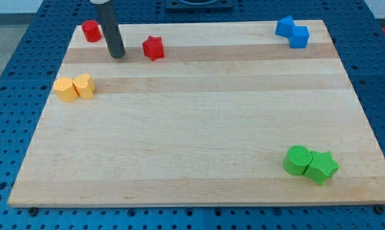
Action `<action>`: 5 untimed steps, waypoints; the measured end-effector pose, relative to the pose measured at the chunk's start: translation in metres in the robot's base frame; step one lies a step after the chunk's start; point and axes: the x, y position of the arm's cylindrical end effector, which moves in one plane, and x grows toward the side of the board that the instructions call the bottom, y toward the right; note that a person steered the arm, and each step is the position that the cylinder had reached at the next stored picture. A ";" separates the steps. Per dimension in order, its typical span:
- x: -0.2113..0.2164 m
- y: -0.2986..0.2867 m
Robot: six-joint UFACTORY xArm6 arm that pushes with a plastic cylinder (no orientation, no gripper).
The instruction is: Move the red star towards the center right
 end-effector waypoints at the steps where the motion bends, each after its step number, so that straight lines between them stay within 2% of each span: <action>1: -0.011 0.035; 3: -0.011 0.159; 4: 0.001 0.194; 5: 0.002 0.179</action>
